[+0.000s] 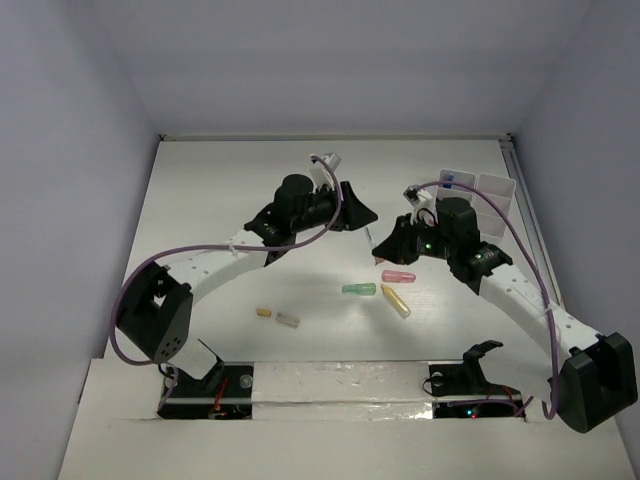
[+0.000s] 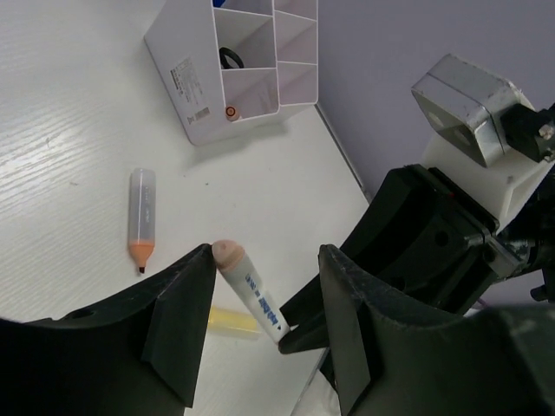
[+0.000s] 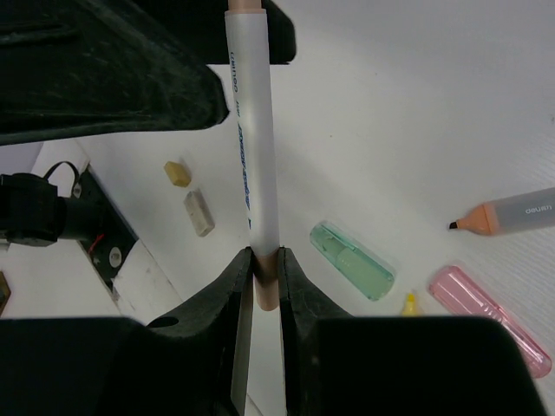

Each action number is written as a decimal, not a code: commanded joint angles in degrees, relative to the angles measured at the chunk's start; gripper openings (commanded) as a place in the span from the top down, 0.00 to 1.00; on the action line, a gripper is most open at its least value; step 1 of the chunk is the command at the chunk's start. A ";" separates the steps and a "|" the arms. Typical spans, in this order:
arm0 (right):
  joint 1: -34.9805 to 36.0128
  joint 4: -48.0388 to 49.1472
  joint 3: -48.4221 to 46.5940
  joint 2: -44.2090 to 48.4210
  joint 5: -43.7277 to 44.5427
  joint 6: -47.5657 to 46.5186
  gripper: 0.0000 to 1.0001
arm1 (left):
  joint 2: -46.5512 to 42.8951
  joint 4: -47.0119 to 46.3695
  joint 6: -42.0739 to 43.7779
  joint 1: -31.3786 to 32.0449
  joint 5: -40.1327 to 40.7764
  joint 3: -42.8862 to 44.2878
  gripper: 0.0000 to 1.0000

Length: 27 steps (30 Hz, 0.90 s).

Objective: Sort the stationery into containers
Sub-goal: Pick up the pen from the center of the board, then place the pen in the storage box.

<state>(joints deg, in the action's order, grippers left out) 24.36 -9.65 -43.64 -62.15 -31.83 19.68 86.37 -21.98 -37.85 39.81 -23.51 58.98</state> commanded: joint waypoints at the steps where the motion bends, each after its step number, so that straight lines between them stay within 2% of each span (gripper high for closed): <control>1: 0.43 4.11 0.57 1.42 -1.92 -0.35 1.00 | 0.82 -4.21 0.14 0.27 0.65 3.51 0.53; 4: 0.43 4.20 0.75 1.51 -2.00 -0.17 1.00 | 1.52 -4.74 0.40 0.79 1.36 4.21 0.59; 6: 0.43 4.11 0.83 1.68 -1.48 -0.08 1.00 | 1.70 -5.18 0.40 0.79 1.45 4.30 0.72; 9: 0.43 4.29 1.10 2.12 -0.25 0.09 1.00 | 1.87 -5.27 0.32 1.41 1.53 4.04 0.82; 13: 0.43 4.46 1.10 2.47 0.11 0.71 1.00 | 1.96 -5.97 -0.82 1.94 1.27 2.99 0.84; 15: 0.43 4.38 1.01 2.47 0.28 0.97 1.00 | 2.14 -6.41 -0.83 1.94 1.10 2.81 1.00; 17: 0.43 4.29 1.01 2.65 1.24 1.41 1.00 | 1.96 -6.41 -0.91 1.94 1.10 2.98 1.00; 19: 0.43 4.20 1.19 2.82 1.86 1.76 0.90 | 1.79 -6.15 -0.74 1.94 1.27 3.68 1.00; 20: 0.43 3.94 1.01 2.91 2.82 2.11 0.80 | 1.70 -5.89 -0.65 1.94 1.44 4.03 1.00; 21: 0.43 3.33 0.84 3.00 3.87 2.46 0.59 | 1.61 -5.54 -0.48 1.94 1.62 4.65 1.00; 22: 0.43 2.89 0.75 3.00 4.93 3.16 0.50 | 1.44 -5.36 -0.30 1.94 2.06 4.91 1.00; 24: 0.43 2.53 0.75 3.35 7.48 3.69 0.37 | 1.26 -5.27 -0.21 1.94 2.50 5.53 1.00; 26: 0.43 2.79 1.36 4.23 8.71 4.57 0.33 | 1.08 -5.27 0.05 1.94 3.11 6.06 1.00; 27: 0.43 2.79 1.36 4.67 9.24 4.92 0.26 | 1.26 -5.27 0.14 1.94 3.20 6.49 1.00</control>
<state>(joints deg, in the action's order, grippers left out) 24.45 -8.60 -42.26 -59.79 -26.24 23.07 88.68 -24.77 -38.57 41.56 -20.99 61.95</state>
